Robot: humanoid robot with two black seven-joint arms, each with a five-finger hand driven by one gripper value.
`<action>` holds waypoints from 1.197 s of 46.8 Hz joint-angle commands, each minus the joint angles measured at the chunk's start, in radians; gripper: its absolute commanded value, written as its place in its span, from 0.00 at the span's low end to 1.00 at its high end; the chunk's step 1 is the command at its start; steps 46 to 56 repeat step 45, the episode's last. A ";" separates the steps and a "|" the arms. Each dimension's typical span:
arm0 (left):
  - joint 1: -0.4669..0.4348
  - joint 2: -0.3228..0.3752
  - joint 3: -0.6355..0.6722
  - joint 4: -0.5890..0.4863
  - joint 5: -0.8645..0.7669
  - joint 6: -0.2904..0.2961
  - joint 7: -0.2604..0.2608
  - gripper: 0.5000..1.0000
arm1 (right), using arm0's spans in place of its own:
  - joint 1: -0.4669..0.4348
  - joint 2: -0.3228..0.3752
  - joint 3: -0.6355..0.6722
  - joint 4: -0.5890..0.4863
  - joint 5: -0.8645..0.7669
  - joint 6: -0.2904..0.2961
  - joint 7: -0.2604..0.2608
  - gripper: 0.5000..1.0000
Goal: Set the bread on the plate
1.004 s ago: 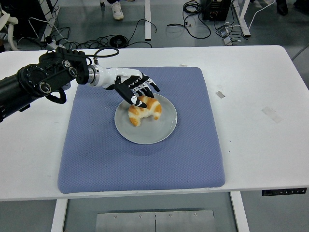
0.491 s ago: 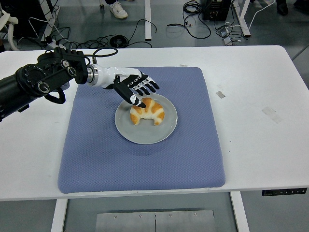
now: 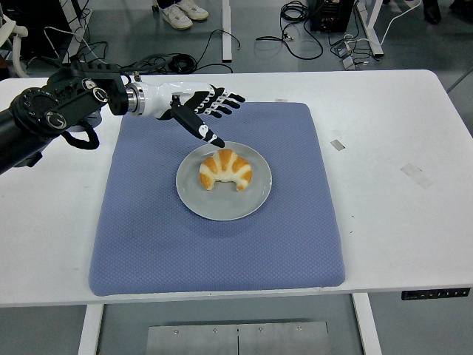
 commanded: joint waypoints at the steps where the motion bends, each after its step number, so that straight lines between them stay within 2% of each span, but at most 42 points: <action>1: 0.000 0.006 -0.009 0.005 -0.038 0.009 0.000 0.93 | 0.000 0.000 -0.001 0.001 0.000 0.000 0.000 1.00; 9: 0.003 0.007 -0.016 0.068 -0.096 0.060 -0.001 0.93 | -0.002 0.000 -0.001 0.001 0.000 0.000 0.000 1.00; 30: 0.016 0.009 -0.158 0.202 -0.200 0.066 -0.004 0.94 | 0.000 0.000 0.001 0.002 0.000 0.000 0.000 1.00; 56: 0.026 0.009 -0.160 0.214 -0.202 0.066 -0.004 0.94 | 0.000 0.000 0.001 0.004 0.000 -0.001 0.000 1.00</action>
